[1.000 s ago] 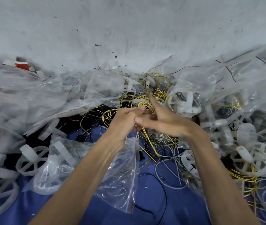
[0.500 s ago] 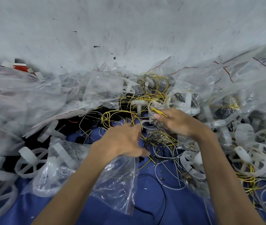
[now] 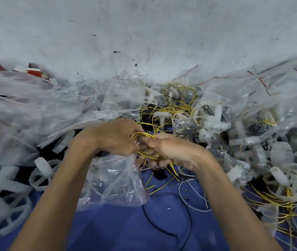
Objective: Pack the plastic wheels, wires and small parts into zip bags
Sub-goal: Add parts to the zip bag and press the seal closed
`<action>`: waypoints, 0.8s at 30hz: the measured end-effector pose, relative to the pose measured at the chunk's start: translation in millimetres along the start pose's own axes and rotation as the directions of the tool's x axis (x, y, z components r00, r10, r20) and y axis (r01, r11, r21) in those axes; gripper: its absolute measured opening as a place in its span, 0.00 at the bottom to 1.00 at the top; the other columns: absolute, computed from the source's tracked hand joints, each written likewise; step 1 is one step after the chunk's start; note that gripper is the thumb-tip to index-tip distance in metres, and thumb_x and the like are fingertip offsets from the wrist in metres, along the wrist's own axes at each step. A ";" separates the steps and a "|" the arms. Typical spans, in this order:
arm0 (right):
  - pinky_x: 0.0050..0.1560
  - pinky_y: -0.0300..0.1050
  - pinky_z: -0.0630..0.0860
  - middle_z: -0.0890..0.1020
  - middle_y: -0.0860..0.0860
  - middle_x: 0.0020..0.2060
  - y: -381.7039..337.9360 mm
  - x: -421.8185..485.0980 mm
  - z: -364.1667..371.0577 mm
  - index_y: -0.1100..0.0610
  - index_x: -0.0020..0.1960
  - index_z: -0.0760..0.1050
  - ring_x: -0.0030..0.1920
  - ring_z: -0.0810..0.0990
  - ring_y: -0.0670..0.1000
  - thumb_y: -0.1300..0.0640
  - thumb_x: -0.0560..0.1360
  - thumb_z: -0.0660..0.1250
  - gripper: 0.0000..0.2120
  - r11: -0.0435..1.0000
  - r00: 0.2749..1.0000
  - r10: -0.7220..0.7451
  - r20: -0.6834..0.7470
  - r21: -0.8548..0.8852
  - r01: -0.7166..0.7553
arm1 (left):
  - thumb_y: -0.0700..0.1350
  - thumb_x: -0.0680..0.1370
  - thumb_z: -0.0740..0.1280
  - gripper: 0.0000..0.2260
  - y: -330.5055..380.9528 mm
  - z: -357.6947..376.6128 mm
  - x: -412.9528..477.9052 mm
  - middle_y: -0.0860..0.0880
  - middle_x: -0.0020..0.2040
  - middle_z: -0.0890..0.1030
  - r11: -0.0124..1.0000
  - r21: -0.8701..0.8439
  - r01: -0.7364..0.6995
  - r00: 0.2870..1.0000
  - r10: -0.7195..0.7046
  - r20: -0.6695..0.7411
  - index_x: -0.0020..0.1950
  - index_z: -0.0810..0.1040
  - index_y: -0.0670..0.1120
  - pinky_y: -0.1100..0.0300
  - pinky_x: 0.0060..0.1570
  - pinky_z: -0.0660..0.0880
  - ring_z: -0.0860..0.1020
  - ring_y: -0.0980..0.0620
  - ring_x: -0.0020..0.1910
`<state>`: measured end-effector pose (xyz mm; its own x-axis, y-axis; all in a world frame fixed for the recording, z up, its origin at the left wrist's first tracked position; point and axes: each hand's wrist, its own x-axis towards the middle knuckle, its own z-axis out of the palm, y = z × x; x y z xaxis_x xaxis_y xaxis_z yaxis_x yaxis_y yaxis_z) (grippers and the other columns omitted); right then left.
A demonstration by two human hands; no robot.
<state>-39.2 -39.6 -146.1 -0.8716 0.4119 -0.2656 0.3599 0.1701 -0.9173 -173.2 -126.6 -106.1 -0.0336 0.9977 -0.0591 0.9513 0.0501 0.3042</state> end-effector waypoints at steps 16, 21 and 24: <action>0.30 0.37 0.69 0.76 0.47 0.28 -2.3 -4.4 35.5 0.55 0.38 0.75 0.25 0.73 0.44 0.52 0.80 0.56 0.16 0.982 0.994 0.022 -0.110 -0.183 -0.042 | 0.35 0.73 0.65 0.17 0.7 -18.1 -19.4 0.75 0.39 0.70 0.975 -0.179 -0.135 0.986 0.115 -0.118 0.61 0.77 0.45 0.67 0.33 0.63 0.64 0.79 0.42; 0.36 0.28 0.66 0.71 0.48 0.31 -7.1 -9.1 43.2 0.60 0.36 0.70 0.38 0.74 0.45 0.67 0.79 0.55 0.14 0.999 0.985 0.042 -0.167 -0.016 -0.045 | 0.42 0.76 0.65 0.14 23.4 -2.7 0.1 0.53 0.60 0.79 0.957 -0.189 -0.219 0.964 0.183 -0.191 0.61 0.79 0.46 0.71 0.42 0.68 0.69 0.81 0.38; 0.51 0.34 0.68 0.76 0.64 0.51 8.5 -16.6 42.1 0.69 0.53 0.72 0.59 0.73 0.55 0.67 0.80 0.54 0.09 0.991 0.973 0.082 -0.217 -0.084 -0.102 | 0.41 0.75 0.65 0.13 38.9 2.0 4.8 0.54 0.56 0.82 0.937 -0.267 -0.224 0.964 0.172 -0.204 0.58 0.81 0.47 0.74 0.52 0.71 0.76 0.69 0.46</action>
<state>-35.7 -82.6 -162.1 -0.7462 0.6088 -0.2694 0.4741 0.2018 -0.8570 -135.8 -120.0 -96.4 0.0685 0.9796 0.1892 0.8174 -0.1638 0.5523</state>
